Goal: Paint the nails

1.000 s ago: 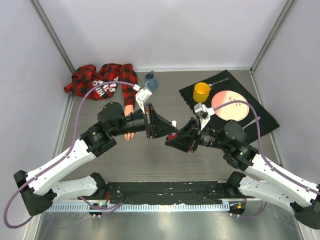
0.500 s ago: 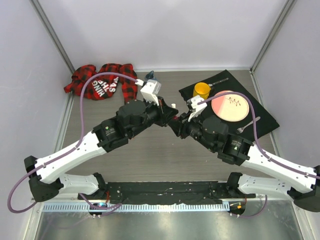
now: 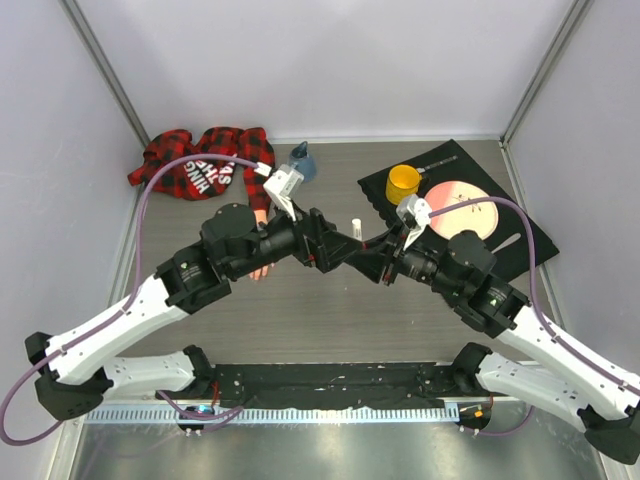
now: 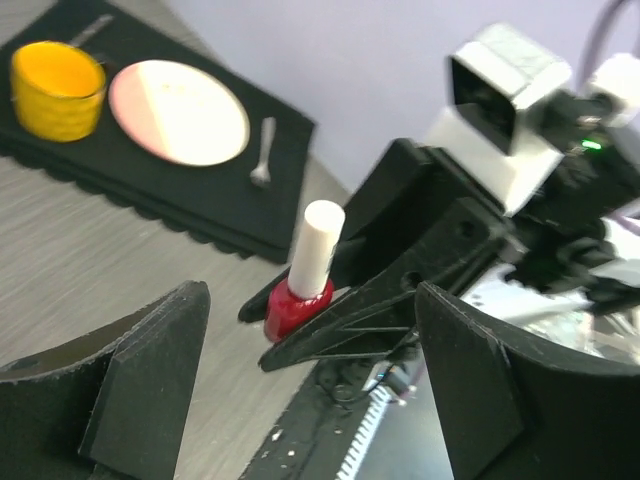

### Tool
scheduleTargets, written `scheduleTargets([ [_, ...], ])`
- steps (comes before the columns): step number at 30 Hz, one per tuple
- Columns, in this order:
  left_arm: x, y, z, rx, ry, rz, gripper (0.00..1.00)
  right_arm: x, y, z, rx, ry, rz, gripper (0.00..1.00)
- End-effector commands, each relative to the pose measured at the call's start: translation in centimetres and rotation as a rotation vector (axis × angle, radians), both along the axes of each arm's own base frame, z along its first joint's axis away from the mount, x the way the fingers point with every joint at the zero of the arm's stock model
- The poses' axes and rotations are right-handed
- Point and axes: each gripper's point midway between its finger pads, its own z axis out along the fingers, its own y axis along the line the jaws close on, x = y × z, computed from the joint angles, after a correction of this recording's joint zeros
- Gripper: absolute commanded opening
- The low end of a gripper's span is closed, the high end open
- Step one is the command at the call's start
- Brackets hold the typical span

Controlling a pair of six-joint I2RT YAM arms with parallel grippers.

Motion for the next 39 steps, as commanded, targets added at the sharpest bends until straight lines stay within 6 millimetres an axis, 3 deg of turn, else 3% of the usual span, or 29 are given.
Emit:
scheduleTargets([
  [1,-3.0,-0.6,2.7,-0.132,-0.024,-0.186,0.84,-4.8,0.8,3.1,0.108,-0.038,0.265,0.01],
  [4,-3.3,-0.7,3.0,-0.159,-0.021,-0.214,0.80,-5.9,0.9,4.0,0.147,-0.029,0.329,0.01],
  [12,-3.0,-1.0,3.4,-0.148,-0.014,-0.244,0.66,-5.6,1.4,4.5,0.183,-0.011,0.345,0.01],
  [15,-2.7,-1.4,3.5,-0.135,-0.020,-0.248,0.45,-4.9,1.6,4.3,0.178,-0.002,0.331,0.01],
  [17,-1.8,-1.9,2.7,-0.079,-0.037,-0.232,0.21,-4.1,1.8,3.8,0.158,0.007,0.301,0.01],
  [18,-0.8,-1.6,2.7,-0.045,-0.035,-0.177,0.00,-3.1,1.7,4.1,0.155,0.002,0.247,0.01],
  [19,0.0,-1.4,2.5,-0.012,-0.058,-0.140,0.00,-1.5,1.3,3.9,0.130,-0.014,0.163,0.01],
  [20,1.0,-1.2,2.9,0.004,-0.067,-0.090,0.00,0.1,1.0,2.4,0.076,0.030,0.073,0.01],
  [21,2.7,-0.4,2.0,0.047,-0.056,0.015,0.00,3.2,-0.6,3.2,0.076,0.018,-0.134,0.01],
  [25,6.9,1.5,0.8,0.100,-0.047,0.306,0.00,7.4,-3.6,2.3,-0.026,-0.018,-0.526,0.01],
  [27,8.0,1.2,0.7,0.071,-0.012,0.362,0.00,8.3,-3.3,1.8,-0.072,-0.036,-0.570,0.01],
  [29,8.4,0.7,1.5,0.053,-0.015,0.369,0.00,8.6,-2.5,3.4,-0.039,-0.081,-0.547,0.01],
  [32,8.9,0.0,1.3,0.074,-0.015,0.368,0.00,8.1,-1.2,4.0,-0.036,-0.116,-0.452,0.01],
  [35,8.4,-0.1,1.5,0.065,-0.026,0.324,0.41,7.3,-0.6,3.6,-0.019,-0.122,-0.332,0.01],
  [36,8.1,-0.2,1.6,0.054,-0.032,0.302,0.62,7.6,-1.0,3.3,-0.014,-0.110,-0.322,0.01],
  [37,7.5,0.5,2.6,0.020,-0.048,0.282,0.68,7.1,-1.2,3.6,-0.002,-0.114,-0.300,0.01],
  [38,6.7,-0.2,2.3,-0.001,-0.052,0.213,0.77,6.1,-0.3,2.8,-0.007,-0.106,-0.217,0.01],
  [39,6.3,0.0,2.6,-0.024,-0.051,0.192,0.80,5.7,-0.3,2.7,-0.003,-0.102,-0.190,0.01],
])
